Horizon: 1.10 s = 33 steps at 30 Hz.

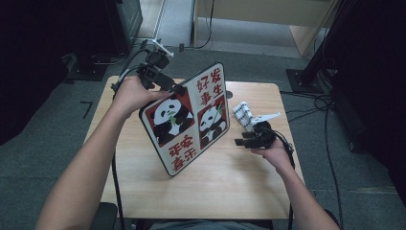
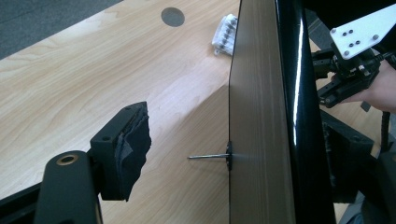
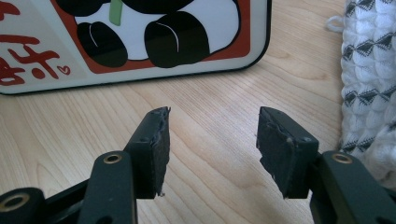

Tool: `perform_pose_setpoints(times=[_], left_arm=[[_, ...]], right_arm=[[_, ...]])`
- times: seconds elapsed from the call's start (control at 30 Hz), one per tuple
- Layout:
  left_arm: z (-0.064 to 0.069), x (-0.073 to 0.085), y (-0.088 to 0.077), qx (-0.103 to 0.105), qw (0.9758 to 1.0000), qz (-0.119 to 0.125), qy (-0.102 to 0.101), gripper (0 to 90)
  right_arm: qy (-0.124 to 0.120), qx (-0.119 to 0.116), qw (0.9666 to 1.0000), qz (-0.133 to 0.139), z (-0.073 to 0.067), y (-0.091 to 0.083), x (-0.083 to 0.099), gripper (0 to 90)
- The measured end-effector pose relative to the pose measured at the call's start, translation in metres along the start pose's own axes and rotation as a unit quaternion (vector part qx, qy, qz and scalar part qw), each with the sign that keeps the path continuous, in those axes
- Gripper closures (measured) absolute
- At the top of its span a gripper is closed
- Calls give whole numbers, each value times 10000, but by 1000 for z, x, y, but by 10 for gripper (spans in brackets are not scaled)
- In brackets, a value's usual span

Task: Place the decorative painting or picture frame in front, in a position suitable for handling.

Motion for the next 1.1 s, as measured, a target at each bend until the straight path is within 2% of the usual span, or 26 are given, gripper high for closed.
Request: perform_pose_setpoints(times=[0.13,0.23,0.3,0.53,0.57,0.6,0.63,0.67,0.73,0.8,0.9,1.03,1.1], left_arm=[[4,-1,-1,20,9999,99,92,246],[3,0,0,320,9994,123,-53,266],[2,0,1,438,9989,155,-40,285],[-2,-1,1,297,9993,191,75,235],[-1,0,2,271,9993,223,158,185],[0,1,4,333,9994,102,82,119],[1,0,5,409,9992,2,-30,118],[2,0,6,432,9991,1,-59,118],[4,-1,6,295,9995,79,-2,112],[1,-1,4,175,9997,111,-89,112],[-3,1,-2,110,9996,201,-177,134],[-3,2,-12,143,9988,412,-224,146],[-2,2,-19,230,9979,537,-289,146]], right_arm=[[-29,-8,10000,-15,-1,1,0,457],[-23,-22,10000,-35,-2,2,0,457],[-25,-22,10000,-41,-2,2,0,457],[-12,-17,10000,-7,-1,1,0,457],[-19,-20,10000,-13,-1,1,0,457],[-33,-14,10000,-26,-1,1,0,457],[-24,7,10000,-61,-2,2,1,457],[-36,18,10000,-87,-2,2,1,456],[-43,30,9999,-106,-2,3,1,452],[-48,14,9999,-100,-1,2,1,450],[-17,14,10000,-94,-1,2,1,451],[-9,20,9999,-105,-1,2,1,450],[-12,23,10000,-84,0,2,1,442]])
Point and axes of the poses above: each handheld gripper's, and its own axes: y roughly forward along the jaws, x roughly out of its underside, z roughly to its right, the point moved 6 cm from there along y, roughly forward along the jaws, and after that the axes turned 3 degrees about y, right-handed, at the moved point
